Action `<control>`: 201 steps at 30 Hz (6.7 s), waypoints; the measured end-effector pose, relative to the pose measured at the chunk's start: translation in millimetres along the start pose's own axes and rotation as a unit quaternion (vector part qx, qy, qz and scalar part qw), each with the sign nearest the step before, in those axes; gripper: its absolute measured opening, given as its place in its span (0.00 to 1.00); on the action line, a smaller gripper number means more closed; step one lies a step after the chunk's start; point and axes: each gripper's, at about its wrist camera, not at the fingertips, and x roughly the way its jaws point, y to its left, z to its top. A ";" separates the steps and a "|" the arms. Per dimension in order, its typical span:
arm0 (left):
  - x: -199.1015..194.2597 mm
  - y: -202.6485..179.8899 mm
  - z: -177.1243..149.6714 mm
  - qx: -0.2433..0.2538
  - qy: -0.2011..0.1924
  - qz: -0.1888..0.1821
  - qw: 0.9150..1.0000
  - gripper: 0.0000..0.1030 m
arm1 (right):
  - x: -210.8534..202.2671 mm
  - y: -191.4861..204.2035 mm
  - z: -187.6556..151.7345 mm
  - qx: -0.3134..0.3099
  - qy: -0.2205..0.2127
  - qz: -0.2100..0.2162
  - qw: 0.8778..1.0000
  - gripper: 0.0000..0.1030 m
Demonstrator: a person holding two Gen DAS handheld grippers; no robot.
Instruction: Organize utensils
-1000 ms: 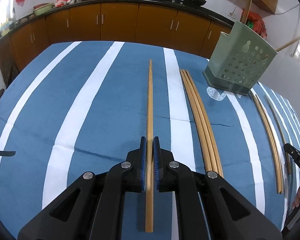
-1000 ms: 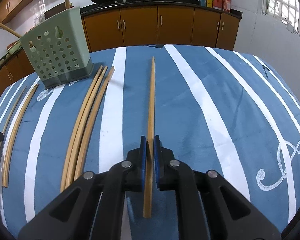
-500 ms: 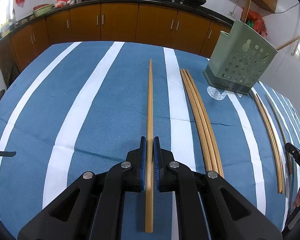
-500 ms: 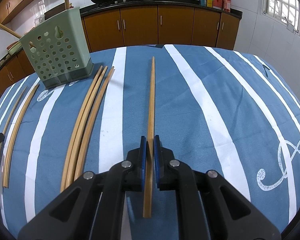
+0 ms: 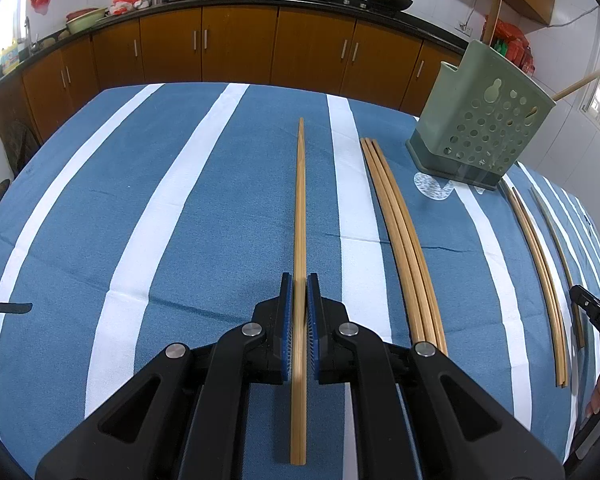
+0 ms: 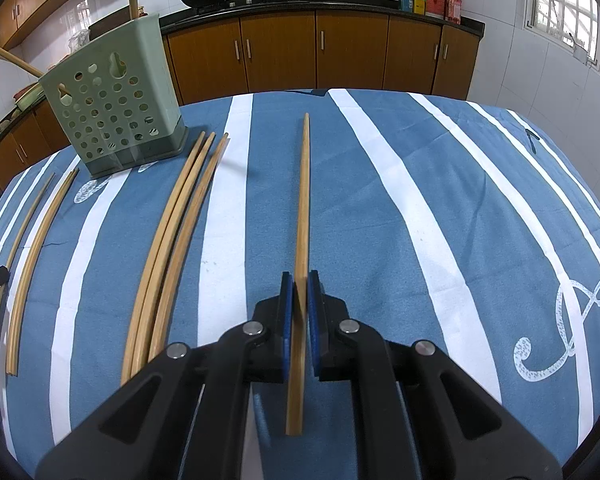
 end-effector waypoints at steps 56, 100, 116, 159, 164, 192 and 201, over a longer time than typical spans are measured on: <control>-36.9 -2.8 1.4 0.017 -0.037 -0.009 0.999 0.07 | -43.9 -19.6 4.1 0.030 -0.058 0.028 0.997 0.08; -146.6 -115.3 147.8 0.066 -0.279 -0.095 0.953 0.07 | -197.8 58.8 182.2 0.001 -0.345 0.164 0.924 0.08; -114.2 -108.7 146.3 0.045 -0.227 -0.122 0.965 0.35 | -137.4 76.7 180.5 -0.004 -0.278 0.153 0.948 0.23; -21.8 -46.0 -21.8 0.045 -0.001 -0.056 0.997 0.20 | -2.0 12.2 -1.1 0.023 0.001 0.042 0.999 0.08; -17.6 -51.3 -24.0 0.056 0.008 -0.054 0.997 0.17 | -0.9 10.8 -0.5 0.021 0.001 0.042 0.999 0.08; -0.6 -9.5 -1.7 0.031 0.003 0.023 0.999 0.07 | 4.4 -3.4 9.4 0.012 -0.004 0.019 1.000 0.08; 0.9 -2.4 -0.2 0.018 0.002 0.011 1.000 0.08 | 7.6 -4.2 9.9 0.009 0.001 0.013 1.000 0.09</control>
